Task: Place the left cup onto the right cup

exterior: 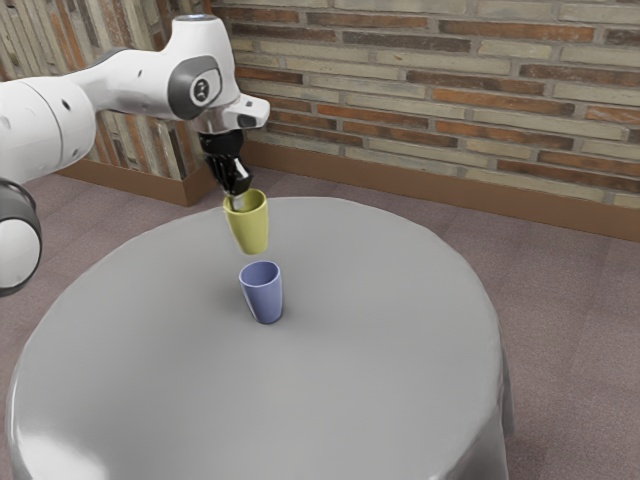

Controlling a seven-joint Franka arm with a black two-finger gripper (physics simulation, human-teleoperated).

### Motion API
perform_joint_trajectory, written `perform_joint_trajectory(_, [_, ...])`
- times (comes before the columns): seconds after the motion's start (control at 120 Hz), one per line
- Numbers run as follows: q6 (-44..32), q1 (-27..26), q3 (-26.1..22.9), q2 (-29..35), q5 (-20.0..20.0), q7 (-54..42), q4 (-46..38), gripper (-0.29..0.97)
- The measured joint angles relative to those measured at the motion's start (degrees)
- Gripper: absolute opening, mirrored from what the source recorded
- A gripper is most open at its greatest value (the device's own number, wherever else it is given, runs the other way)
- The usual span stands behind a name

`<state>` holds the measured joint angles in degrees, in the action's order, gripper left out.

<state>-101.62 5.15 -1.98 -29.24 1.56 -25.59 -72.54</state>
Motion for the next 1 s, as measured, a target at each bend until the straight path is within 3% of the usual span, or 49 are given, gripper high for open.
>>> perform_joint_trajectory(1.0, [-2.3,-2.0,-1.0,1.4,-0.2,0.7,-5.7,-0.11])
